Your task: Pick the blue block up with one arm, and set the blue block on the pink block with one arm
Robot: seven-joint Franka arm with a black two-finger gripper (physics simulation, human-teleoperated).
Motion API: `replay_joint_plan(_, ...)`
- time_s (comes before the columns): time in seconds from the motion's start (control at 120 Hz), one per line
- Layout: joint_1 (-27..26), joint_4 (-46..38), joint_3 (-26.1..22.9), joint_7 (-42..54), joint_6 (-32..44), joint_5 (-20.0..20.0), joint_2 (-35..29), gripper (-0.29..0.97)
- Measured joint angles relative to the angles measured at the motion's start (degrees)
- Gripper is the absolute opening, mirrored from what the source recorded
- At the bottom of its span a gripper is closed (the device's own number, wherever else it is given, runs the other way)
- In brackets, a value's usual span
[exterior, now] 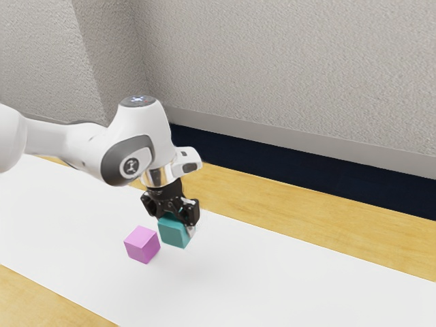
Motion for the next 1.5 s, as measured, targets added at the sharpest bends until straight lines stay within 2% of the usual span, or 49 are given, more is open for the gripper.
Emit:
replay_joint_plan(0.442,1.5,1.5,8.4,4.5,-1.3,0.3,2.1,0.3)
replay_joint_plan(0.617,4.2,2.8,8.3,6.8,-1.5,0.2,3.4,0.3)
replay_joint_plan(0.9,2.9,2.7,10.2,10.5,-2.2,0.9,2.1,0.31)
replay_joint_plan(1.075,-0.1,2.5,13.0,13.0,-2.9,2.4,0.6,0.31)
replay_joint_plan(1.5,1.6,1.2,13.2,17.4,-5.1,3.4,-3.3,0.31)
